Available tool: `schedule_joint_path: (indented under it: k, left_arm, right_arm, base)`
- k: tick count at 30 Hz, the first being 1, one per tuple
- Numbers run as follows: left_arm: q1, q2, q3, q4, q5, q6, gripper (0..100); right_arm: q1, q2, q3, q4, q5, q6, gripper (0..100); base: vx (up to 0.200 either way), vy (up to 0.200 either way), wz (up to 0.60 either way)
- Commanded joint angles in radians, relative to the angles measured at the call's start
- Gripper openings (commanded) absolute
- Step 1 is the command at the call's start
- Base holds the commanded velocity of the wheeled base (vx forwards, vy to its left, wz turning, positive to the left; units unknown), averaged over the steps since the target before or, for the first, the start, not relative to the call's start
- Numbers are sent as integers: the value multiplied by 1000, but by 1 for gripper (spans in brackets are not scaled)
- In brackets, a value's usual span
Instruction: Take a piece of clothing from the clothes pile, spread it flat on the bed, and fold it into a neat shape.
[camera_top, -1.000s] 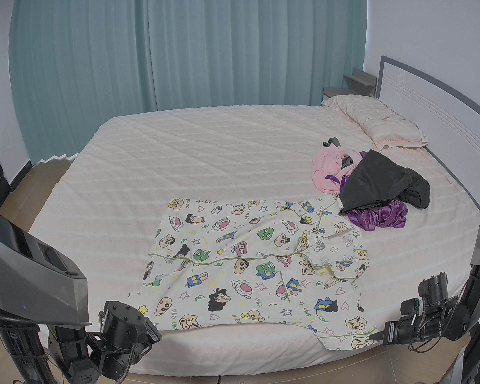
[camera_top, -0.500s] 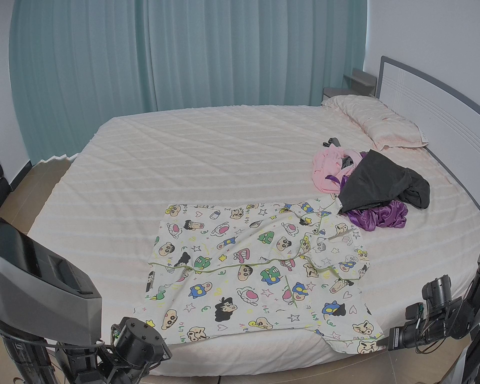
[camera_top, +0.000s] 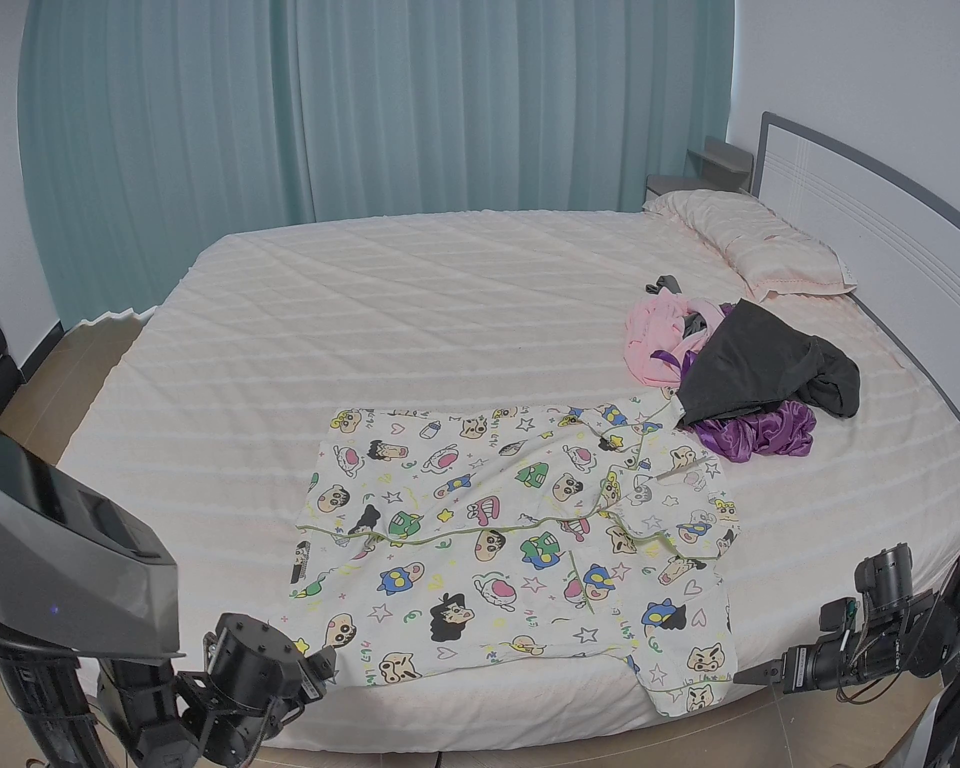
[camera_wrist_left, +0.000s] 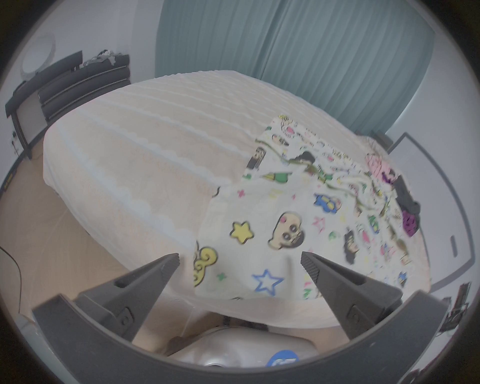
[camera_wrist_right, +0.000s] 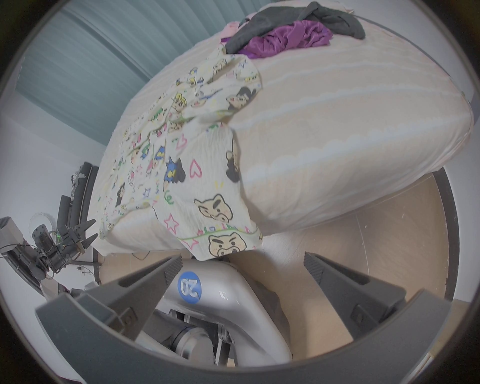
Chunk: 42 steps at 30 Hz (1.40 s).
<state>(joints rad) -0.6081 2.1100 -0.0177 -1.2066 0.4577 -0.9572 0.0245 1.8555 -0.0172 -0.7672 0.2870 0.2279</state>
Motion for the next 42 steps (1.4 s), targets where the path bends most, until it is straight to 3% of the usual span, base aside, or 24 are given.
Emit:
schedule_joint_path:
  k: [1,5,10,14,20,24,42]
  left_arm:
    - [148,-239,5,-2,-80,45,100]
    - [264,-374,-8,4,-183,118,100]
    - [370,-383,-18,1,-341,146,100]
    - [424,-381,-41,-1,-461,232,100]
    - [424,-338,-47,-1,-479,193,100]
    - [418,-301,-64,-4,-478,140,100]
    - [418,-226,-91,-8,-465,106,100]
  right_arm:
    - [-29,-151,5,-7,9,30,100]
    - [0,-222,-24,-9,20,145,100]
    - [26,-285,-32,-9,66,332,100]
    - [-8,-257,-21,-7,132,377,100]
    - [-35,-239,-10,-12,207,378,100]
    - [-32,-240,3,-14,208,375,100]
    - [-24,-266,14,-35,207,380,100]
  base:
    - [0,0,0]
    - [0,0,0]
    - [0,0,0]
    - [0,0,0]
    - [0,0,0]
    - [0,0,0]
    - [0,0,0]
